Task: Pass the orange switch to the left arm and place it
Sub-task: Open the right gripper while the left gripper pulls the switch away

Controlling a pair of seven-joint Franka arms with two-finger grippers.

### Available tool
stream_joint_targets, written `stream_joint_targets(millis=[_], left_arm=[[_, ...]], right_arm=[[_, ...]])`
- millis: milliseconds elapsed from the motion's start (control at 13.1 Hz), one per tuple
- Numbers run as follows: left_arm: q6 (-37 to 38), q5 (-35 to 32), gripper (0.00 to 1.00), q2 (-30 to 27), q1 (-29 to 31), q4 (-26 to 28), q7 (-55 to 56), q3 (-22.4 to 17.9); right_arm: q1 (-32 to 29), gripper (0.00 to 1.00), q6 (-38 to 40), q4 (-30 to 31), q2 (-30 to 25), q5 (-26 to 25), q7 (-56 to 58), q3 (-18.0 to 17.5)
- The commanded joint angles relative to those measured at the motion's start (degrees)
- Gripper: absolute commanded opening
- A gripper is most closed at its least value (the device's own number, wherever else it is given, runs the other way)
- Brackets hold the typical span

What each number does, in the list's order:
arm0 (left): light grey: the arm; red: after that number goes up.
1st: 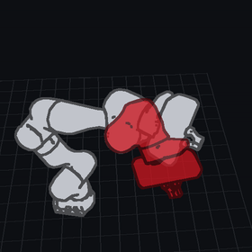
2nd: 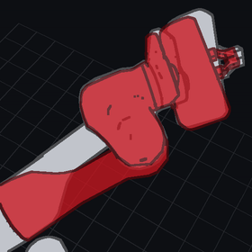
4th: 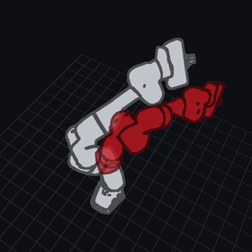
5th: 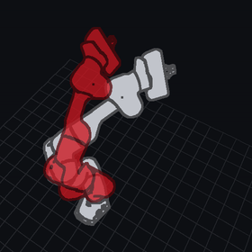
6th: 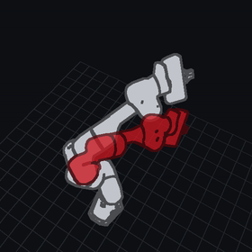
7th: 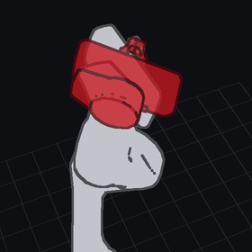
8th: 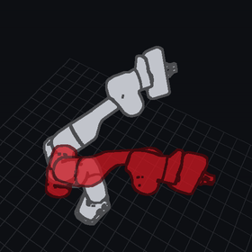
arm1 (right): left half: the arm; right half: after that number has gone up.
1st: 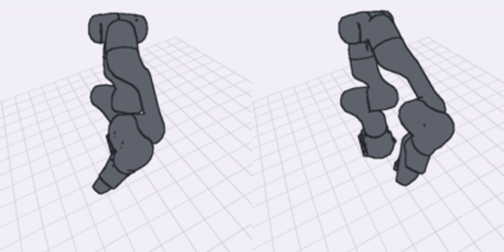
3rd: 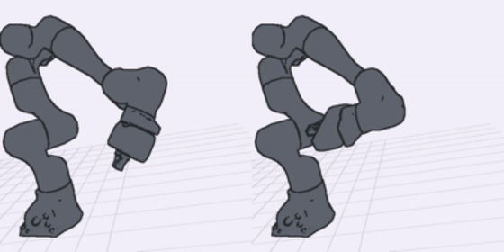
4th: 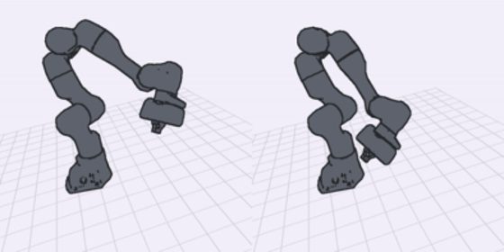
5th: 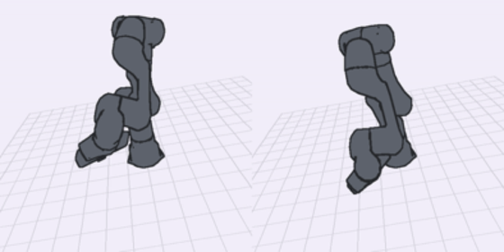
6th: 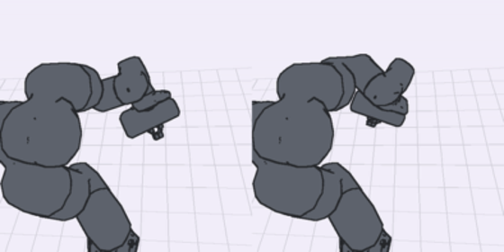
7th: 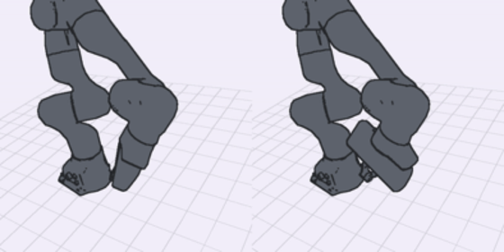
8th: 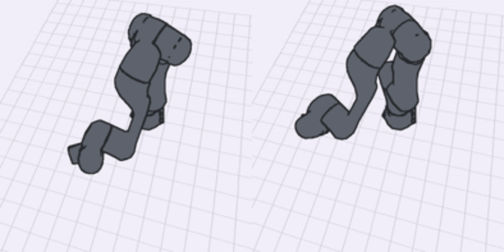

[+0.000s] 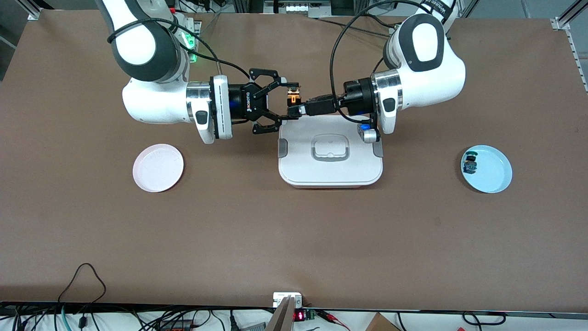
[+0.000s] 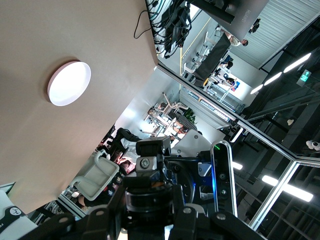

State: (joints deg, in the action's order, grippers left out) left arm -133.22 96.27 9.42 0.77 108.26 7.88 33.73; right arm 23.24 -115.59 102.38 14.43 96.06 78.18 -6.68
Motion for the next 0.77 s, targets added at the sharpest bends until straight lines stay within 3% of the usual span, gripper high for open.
stream_joint_targets(millis=[0,306,536,689], left_arm=[[0.2,0.7,0.00,-1.0,1.8,-0.2,-0.2,-0.2],[2.0,-1.6,0.00,-2.3,2.8,1.7,-0.2,-0.4],[8.3,-11.2,0.00,-3.7,8.3,3.0,-0.1,-0.3],[16.5,-17.6,0.00,-6.2,15.6,5.7,-0.2,-0.3]], right_arm=[[1.0,1.00,-0.5,0.5,-1.0,0.4,-2.1,0.4],[1.0,1.00,-0.5,0.4,-1.2,0.4,-2.7,0.4],[0.9,1.00,-0.5,0.4,-1.2,0.4,-2.8,0.5],[0.8,1.00,-0.5,0.4,-1.3,0.4,-2.9,1.2]])
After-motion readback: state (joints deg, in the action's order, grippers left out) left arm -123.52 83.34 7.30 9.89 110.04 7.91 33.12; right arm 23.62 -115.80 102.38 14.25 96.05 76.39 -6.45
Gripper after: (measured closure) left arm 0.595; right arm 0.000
